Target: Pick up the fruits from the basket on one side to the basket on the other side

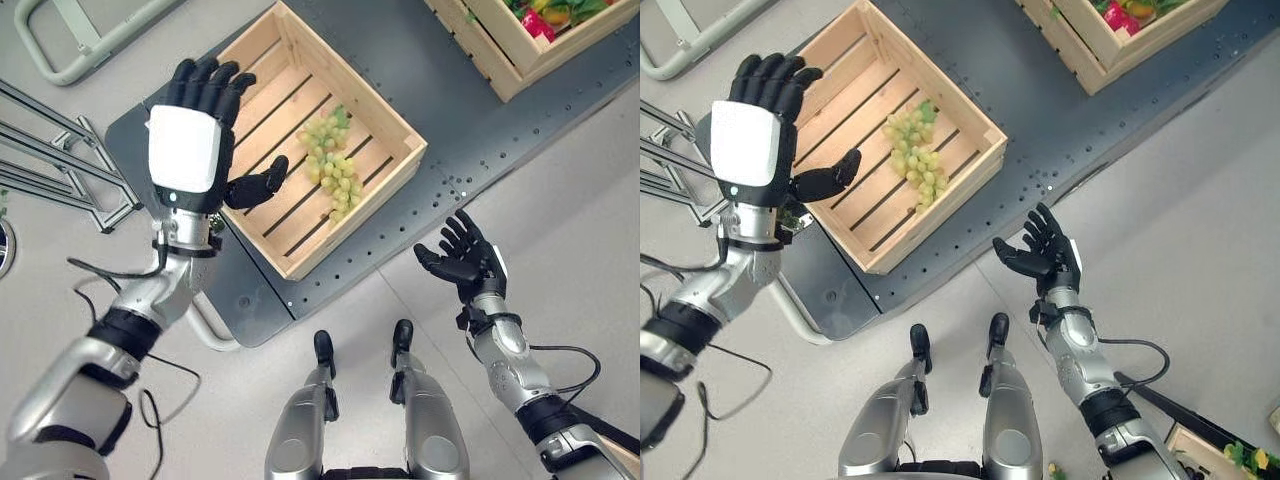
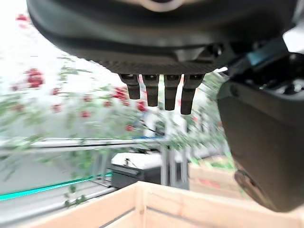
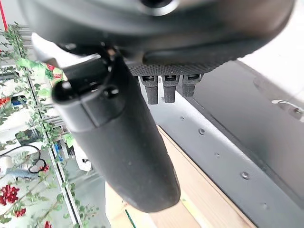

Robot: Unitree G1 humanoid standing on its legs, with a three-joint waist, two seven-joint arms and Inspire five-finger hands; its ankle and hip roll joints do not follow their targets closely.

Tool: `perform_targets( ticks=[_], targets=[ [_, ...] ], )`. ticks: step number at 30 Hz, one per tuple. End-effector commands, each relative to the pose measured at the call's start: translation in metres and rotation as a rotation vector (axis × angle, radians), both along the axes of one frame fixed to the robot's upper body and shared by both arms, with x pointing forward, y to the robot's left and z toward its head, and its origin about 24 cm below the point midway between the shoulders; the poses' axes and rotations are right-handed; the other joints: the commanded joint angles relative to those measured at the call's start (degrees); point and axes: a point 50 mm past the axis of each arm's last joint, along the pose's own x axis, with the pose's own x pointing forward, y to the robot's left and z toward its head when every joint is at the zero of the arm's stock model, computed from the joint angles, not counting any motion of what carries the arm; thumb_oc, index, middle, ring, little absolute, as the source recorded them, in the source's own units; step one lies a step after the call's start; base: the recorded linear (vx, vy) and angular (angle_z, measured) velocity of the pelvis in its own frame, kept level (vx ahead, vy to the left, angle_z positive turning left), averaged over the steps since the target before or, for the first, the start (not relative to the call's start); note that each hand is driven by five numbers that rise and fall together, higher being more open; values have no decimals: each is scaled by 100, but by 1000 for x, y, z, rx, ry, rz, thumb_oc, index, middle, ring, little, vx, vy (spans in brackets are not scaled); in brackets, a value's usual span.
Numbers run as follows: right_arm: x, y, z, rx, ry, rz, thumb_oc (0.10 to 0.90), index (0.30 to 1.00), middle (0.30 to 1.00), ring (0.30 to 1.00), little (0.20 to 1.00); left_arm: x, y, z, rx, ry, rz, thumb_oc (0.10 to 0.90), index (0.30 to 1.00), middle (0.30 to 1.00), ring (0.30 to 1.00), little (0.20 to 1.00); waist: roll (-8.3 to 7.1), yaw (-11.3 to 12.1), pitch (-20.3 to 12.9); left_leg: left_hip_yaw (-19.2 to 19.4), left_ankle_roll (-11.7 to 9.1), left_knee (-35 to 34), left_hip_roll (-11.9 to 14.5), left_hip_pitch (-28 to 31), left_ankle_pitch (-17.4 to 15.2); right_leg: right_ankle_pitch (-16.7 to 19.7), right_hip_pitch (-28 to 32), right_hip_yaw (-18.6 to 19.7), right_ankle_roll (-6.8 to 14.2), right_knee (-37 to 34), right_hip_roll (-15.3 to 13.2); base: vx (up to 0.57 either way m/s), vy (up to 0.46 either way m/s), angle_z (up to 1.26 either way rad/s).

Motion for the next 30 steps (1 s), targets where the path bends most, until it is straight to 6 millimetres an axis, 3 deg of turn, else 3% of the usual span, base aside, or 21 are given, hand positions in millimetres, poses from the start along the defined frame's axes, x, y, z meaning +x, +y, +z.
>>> perform_targets(
  ticks=[1,8,15,23,30],
  targets=[
    [-1,-11,34,14,-145,37,800,900,900,900,900,-4,21,58,6,-185,92,800,900,900,900,900,-158,-238,-2,177,-168,1532,56,-731,-815,-741,-64,204,-181,810,-90,-24,44,-8],
    [11,-16,57,-12,-217,17,800,900,900,900,900,4,27,94,204,-199,243,800,900,900,900,900,-223,-293,-2,325,-136,1753,172,-1430,-820,-699,-800,253,-180,1022,0,-33,31,-3],
    [21,-22,81,-6,-269,13,800,900,900,900,900,7,6,131,449,-240,329,800,900,900,900,900,-279,-283,-2,361,-135,2055,270,-2100,-826,-718,-1472,169,-174,1376,70,-35,1,-5],
    [23,-17,81,9,-266,27,800,900,900,900,900,9,-13,141,642,-257,345,800,900,900,900,900,-305,-274,-2,220,-157,2604,362,-2448,-1129,-929,-1823,160,-124,1897,-20,-30,-2,-1],
    [25,-19,88,30,-281,12,800,900,900,900,900,15,-12,141,736,-177,413,800,900,900,900,900,-314,-303,-2,308,-95,2566,398,-2707,-1012,-745,-2140,203,-135,1840,13,-37,7,0]
  ],
)
